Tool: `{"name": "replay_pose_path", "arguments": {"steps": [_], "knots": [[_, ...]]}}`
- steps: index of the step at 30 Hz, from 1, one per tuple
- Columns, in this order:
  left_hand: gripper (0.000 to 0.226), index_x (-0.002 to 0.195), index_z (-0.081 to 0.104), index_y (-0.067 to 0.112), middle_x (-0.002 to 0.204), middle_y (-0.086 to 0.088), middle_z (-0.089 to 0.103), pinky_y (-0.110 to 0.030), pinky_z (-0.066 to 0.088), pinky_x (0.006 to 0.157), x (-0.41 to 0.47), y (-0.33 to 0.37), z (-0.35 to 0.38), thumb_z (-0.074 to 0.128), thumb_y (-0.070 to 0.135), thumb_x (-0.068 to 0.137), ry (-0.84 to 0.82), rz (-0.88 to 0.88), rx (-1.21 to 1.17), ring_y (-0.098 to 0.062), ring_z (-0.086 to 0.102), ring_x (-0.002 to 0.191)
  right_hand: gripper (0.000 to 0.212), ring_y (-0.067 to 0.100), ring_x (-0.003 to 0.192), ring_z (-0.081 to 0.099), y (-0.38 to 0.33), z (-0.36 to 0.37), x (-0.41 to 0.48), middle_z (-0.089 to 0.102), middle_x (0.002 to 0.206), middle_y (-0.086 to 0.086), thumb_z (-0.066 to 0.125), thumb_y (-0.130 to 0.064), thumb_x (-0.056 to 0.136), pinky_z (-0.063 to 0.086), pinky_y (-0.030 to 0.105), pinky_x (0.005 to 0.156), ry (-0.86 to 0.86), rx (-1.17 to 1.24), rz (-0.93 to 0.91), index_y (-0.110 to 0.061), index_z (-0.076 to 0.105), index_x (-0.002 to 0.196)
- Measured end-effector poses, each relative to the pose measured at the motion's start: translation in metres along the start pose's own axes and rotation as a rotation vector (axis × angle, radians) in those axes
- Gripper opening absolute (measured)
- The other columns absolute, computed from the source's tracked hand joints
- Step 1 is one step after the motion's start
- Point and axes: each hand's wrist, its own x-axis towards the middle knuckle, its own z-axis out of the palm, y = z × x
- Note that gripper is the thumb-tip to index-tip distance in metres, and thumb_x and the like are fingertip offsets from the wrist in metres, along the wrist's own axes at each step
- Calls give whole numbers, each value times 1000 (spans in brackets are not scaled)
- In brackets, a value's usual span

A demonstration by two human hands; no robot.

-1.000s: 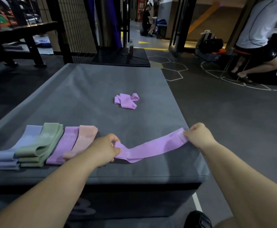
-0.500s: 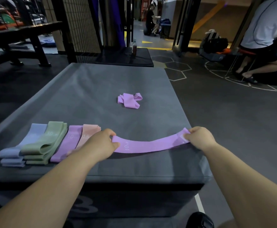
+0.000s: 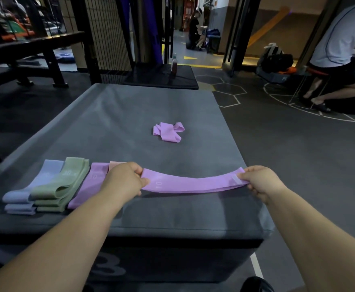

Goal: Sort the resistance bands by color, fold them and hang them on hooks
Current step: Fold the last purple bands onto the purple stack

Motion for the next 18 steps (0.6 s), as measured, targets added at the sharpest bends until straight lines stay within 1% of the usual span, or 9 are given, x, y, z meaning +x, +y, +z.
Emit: {"name": "replay_pose_path", "arguments": {"steps": [3,6,7,9,10,12,14,16,18], "knots": [[11,81,61,20,63,2,68,-26,53,63,2,-3,1,71,16,85,14,-13,-82,-6,63,46,3,13,46,34,0,-1,1,48,59,7,69,-14,85,24,17,38,-3,-46,-15,-12,68,86],[12,82,59,17,53,-1,67,-25,52,57,4,-2,1,67,10,88,0,-41,-206,-14,64,50,4,13,45,35,-1,-1,-1,50,57,5,70,-12,84,25,16,37,12,-48,-42,-13,70,88],[13,82,58,17,54,-2,67,-27,54,59,5,-2,1,66,8,88,-2,-52,-252,-18,66,54,5,13,45,35,-1,-1,-2,50,57,4,71,-10,84,25,15,35,21,-37,-44,-11,69,89],[16,83,57,16,62,-4,69,-36,59,72,6,-2,2,64,3,89,-10,-76,-358,-25,71,66,8,13,45,37,-2,1,-2,52,58,6,70,-7,84,27,15,33,33,4,-34,-7,68,91],[17,84,57,17,68,-5,70,-39,59,78,7,-2,2,63,2,89,-22,-87,-399,-25,72,71,10,13,46,38,-3,2,-2,52,60,6,70,-6,84,29,15,33,31,33,-22,-5,67,93],[18,87,56,18,80,-7,69,-40,58,83,7,-3,4,61,1,90,-50,-96,-442,-21,72,75,13,13,48,41,-2,3,0,52,61,7,69,-4,84,34,17,35,27,93,2,-4,65,96],[15,88,57,19,84,-6,69,-39,57,85,6,-2,6,61,5,91,-65,-97,-468,-19,72,76,11,13,48,42,-2,3,2,52,62,7,68,-3,85,37,18,39,25,118,7,-5,65,96],[6,91,59,17,84,-4,70,-38,57,86,5,-1,7,65,18,91,-73,-88,-480,-17,72,79,6,14,49,46,-4,4,-1,55,64,7,64,-5,89,41,20,43,6,140,2,-7,64,95],[20,93,60,15,86,-4,71,-37,57,85,5,1,7,65,35,91,-89,-90,-498,-17,73,81,4,17,54,55,-9,6,-6,58,69,7,58,-8,93,46,23,50,-20,191,13,-10,61,94]]}}
